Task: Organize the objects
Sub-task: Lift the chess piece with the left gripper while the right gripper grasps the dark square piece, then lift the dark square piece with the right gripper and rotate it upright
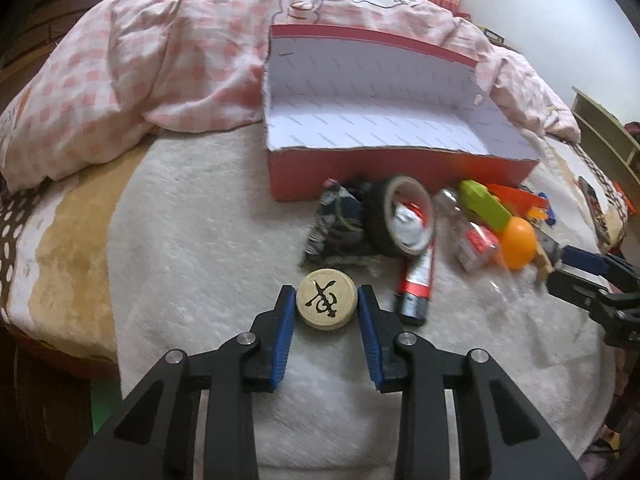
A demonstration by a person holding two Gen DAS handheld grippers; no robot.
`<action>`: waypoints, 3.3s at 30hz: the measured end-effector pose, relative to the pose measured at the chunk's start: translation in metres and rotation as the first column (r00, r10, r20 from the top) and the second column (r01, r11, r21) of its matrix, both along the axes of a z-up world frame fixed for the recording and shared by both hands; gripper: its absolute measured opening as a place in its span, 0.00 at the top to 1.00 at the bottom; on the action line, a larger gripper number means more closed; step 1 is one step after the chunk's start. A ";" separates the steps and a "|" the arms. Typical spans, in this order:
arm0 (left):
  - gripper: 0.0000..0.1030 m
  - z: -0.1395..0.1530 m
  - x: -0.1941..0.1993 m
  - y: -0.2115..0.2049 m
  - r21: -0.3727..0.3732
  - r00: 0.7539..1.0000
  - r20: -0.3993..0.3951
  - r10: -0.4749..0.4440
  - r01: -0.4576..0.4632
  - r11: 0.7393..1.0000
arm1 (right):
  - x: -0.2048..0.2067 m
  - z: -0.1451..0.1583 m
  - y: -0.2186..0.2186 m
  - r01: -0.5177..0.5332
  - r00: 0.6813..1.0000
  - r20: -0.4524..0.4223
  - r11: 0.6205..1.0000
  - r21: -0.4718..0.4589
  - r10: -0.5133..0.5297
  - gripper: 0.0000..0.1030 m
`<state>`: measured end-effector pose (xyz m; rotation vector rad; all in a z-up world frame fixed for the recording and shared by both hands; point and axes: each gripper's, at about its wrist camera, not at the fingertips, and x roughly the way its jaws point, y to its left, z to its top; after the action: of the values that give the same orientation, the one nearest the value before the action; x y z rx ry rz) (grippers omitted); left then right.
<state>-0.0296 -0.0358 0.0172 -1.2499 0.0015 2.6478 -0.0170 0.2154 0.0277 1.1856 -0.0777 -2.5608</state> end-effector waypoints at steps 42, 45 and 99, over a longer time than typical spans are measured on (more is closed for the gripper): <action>0.70 -0.006 0.007 0.020 -0.014 0.999 0.008 -0.047 0.047 0.999 | -0.025 -0.005 -0.020 -0.087 0.995 -0.032 0.976 0.198 0.095 0.36; 0.70 -0.006 0.007 0.020 -0.012 0.999 0.009 -0.048 0.048 0.999 | -0.026 -0.003 -0.015 -0.067 0.997 -0.029 0.984 0.163 0.073 0.42; 0.70 0.037 0.024 0.050 0.065 0.991 -0.069 -0.114 0.118 0.991 | 0.032 0.034 0.002 -0.081 0.991 -0.107 0.997 -0.011 0.080 0.40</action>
<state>-0.0057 0.0147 0.0539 -1.1072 -0.0063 2.5649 0.0155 0.2171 0.0614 1.0234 -0.0243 -2.5428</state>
